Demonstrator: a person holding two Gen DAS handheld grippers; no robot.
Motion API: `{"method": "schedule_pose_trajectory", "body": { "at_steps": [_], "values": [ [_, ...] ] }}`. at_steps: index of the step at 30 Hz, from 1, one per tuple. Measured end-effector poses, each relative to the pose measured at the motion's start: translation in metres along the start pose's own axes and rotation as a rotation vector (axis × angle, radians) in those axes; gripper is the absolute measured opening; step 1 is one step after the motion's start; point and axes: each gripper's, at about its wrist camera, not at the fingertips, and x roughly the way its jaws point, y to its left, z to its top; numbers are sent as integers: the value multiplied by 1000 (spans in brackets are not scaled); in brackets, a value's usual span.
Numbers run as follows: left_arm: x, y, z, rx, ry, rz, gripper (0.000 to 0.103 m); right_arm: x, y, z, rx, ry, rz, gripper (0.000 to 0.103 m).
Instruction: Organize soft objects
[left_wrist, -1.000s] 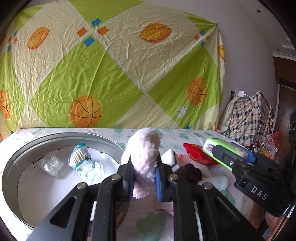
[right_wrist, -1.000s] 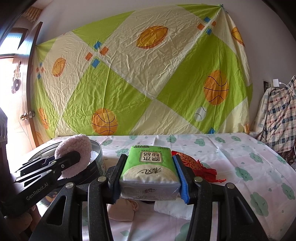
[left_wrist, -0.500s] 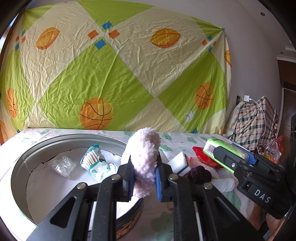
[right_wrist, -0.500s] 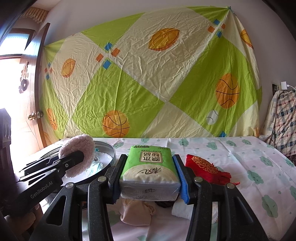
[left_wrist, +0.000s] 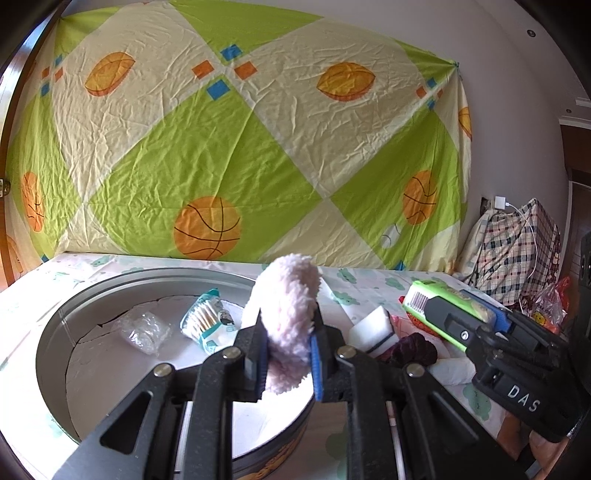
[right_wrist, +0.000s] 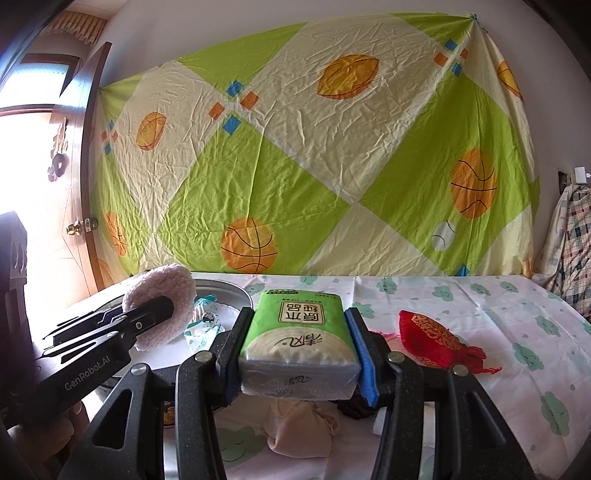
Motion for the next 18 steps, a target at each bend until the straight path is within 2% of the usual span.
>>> {"method": "schedule_pose_trajectory", "body": {
  "at_steps": [18],
  "values": [
    [-4, 21, 1, -24, -4, 26, 16, 9, 29, -1, -29, 8, 53, 52]
  ]
}}
